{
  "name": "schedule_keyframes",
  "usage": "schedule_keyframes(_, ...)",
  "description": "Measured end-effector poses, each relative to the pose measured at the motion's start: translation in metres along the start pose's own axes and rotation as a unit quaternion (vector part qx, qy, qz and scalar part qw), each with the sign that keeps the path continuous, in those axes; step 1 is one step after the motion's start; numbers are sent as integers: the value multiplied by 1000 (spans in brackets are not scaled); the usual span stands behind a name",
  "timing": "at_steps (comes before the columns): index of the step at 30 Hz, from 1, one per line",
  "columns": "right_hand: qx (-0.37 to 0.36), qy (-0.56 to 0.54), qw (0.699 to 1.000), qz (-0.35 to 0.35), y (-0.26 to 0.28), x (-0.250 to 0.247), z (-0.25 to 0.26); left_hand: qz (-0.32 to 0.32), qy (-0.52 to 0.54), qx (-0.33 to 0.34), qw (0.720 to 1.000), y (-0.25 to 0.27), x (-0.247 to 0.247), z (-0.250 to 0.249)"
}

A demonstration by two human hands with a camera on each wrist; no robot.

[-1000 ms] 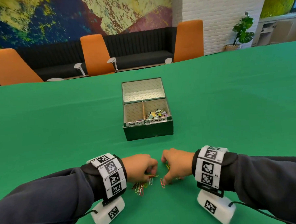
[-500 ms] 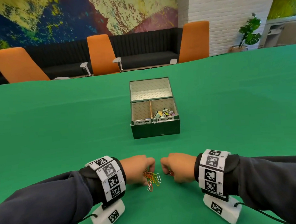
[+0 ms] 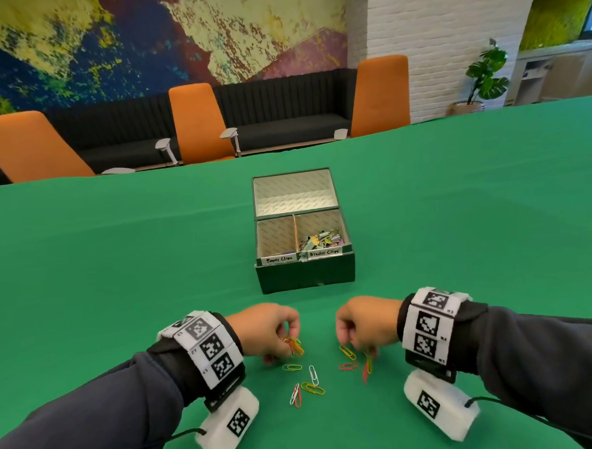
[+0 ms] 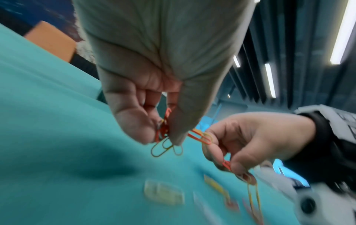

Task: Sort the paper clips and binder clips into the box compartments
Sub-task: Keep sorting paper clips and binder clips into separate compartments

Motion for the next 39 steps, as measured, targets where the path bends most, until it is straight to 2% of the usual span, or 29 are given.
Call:
schedule_keyframes(3, -41, -119, 991, -35, 0, -31, 3, -44, 118, 15, 992, 2, -32, 4)
schedule_keyframes(6, -97, -244, 962, -71, 0, -64, 11, -115, 189, 28, 975, 8, -74, 8)
schedule_keyframes(11, -141, -353, 918, -116, -5, -107, 21, -223, 272, 19, 936, 5, -133, 23)
schedule_keyframes(15, -148, -379, 901, -147, -14, -133, 38, -283, 321, -7, 904, -3, -158, 37)
schedule_keyframes(18, -131, -387, 893, -188, -26, -154, 47, -332, 319, -32, 887, 0, -166, 50)
schedule_keyframes(21, -113, -392, 886, -221, -39, -169, 53, -360, 325, -8, 874, 8, -162, 55)
schedule_keyframes(25, -81, -298, 919, -246, -48, -173, 62, -388, 302, 23, 870, 26, -155, 56)
schedule_keyframes(29, -114, -273, 926, -234, -33, -161, 63, -367, 281, 58, 885, 41, -143, 49)
schedule_keyframes(31, -110, -199, 956, -186, -22, -142, 60, -330, 226, 61, 914, 44, -132, 40)
schedule_keyframes(33, -63, -88, 989, -98, -16, -110, 47, -253, 136, 44, 957, 39, -112, 31)
schedule_keyframes(35, 13, 17, 1000, -17, -12, -76, 22, -148, 38, 27, 988, 30, -82, 19)
schedule_keyframes(37, 86, 93, 992, 21, -9, -51, -6, -59, -53, 23, 997, 20, -50, 4)
schedule_keyframes(39, 116, 140, 983, 36, -9, -34, -20, 2, -122, 12, 992, 9, -19, -6)
Point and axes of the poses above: each hand's wrist, its own y-axis away from the middle knuckle, its own x-axis out of the palm, z = x × y, the point moved 10 cm from there along -y, towards the middle knuckle, and after that the axes turned 11 degrees about z, right-handed, at the moved point
